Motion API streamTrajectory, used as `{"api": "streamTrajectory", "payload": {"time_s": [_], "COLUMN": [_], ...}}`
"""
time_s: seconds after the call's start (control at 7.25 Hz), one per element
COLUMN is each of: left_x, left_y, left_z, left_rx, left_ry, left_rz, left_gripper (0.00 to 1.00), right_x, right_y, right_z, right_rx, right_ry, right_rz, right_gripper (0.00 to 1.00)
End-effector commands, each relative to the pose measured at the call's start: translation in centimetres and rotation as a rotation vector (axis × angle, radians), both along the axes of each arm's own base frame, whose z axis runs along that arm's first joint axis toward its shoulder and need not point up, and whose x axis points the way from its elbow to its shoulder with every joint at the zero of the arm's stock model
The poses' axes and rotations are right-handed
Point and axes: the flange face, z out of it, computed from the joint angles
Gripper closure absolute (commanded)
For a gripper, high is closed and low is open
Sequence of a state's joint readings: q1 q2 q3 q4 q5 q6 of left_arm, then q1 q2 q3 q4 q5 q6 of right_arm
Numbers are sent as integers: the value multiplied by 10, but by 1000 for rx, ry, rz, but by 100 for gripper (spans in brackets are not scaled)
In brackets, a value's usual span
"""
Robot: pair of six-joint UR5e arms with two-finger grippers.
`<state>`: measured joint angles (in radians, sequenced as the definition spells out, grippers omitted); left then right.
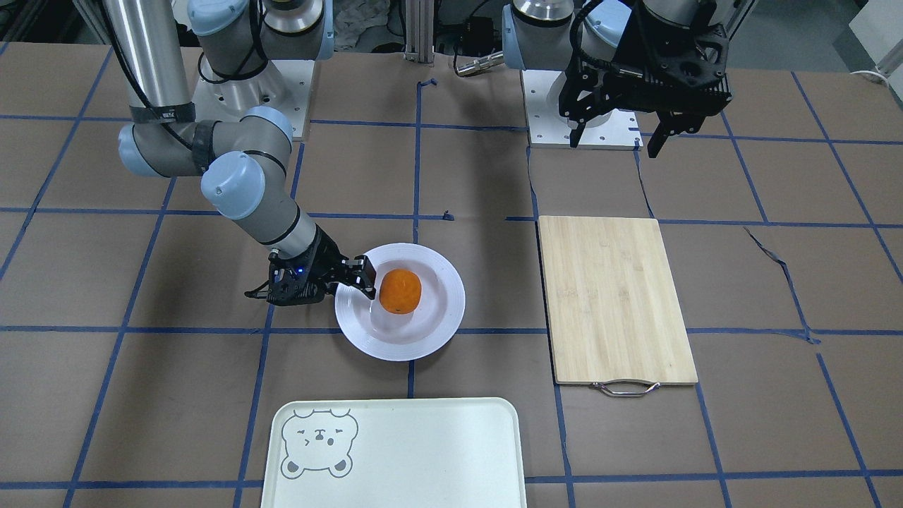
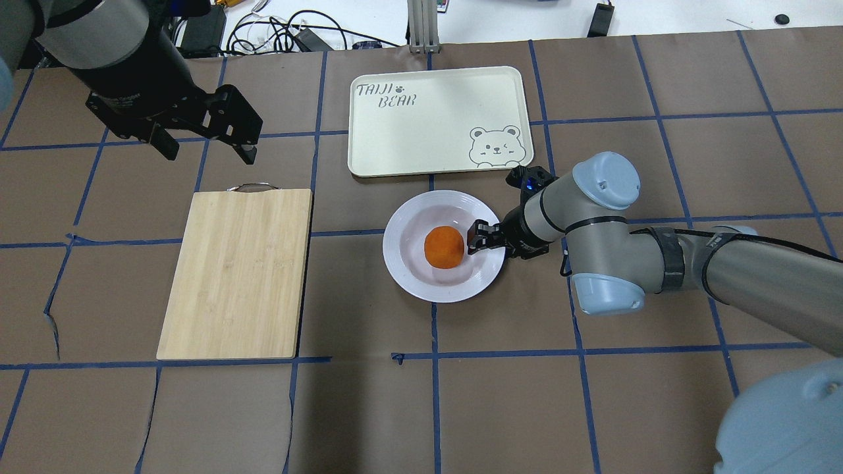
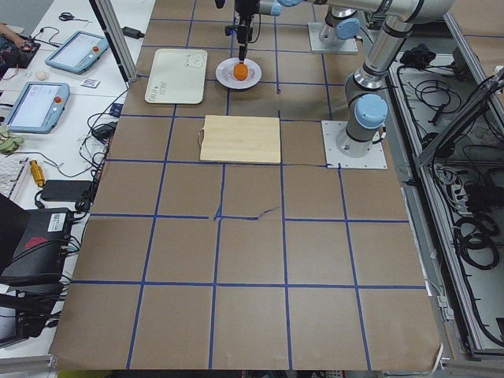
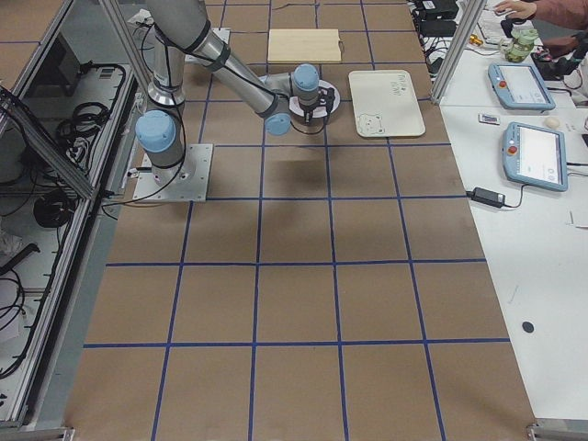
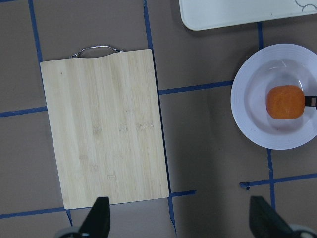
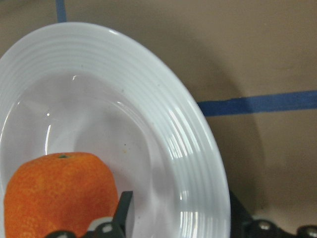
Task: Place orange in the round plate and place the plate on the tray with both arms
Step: 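Grasp the rim of the white plate nearest the right gripper, then slide the plate with the right gripper farther from the robot onto the bear tray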
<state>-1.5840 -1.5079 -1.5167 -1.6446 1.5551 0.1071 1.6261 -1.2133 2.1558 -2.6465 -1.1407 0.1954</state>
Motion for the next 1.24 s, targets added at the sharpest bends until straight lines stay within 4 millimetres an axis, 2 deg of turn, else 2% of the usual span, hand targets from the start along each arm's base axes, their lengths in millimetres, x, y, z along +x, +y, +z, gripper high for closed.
{"api": "streamTrajectory", "payload": {"time_s": [0.0,0.28,0.55,1.1], "left_x": [-1,-1,-1,1], "left_y": [1,-1,0,0], "left_z": [3,2,2,1], "left_rx": [-6,-4,-6,-1], "left_ry": [0,3,0,1], "left_rz": [5,4,2,7], "left_gripper": [0,0,0,0], "right_x": [1,15,18,17], "right_y": [0,-3,-9,-38], "right_z": [1,12,19,49], "right_rx": [16,-18,-27,-46], "right_ry": [1,55,51,1], "right_rz": [-43,-28,-42,-125], "right_gripper": [77,90,100,100]}}
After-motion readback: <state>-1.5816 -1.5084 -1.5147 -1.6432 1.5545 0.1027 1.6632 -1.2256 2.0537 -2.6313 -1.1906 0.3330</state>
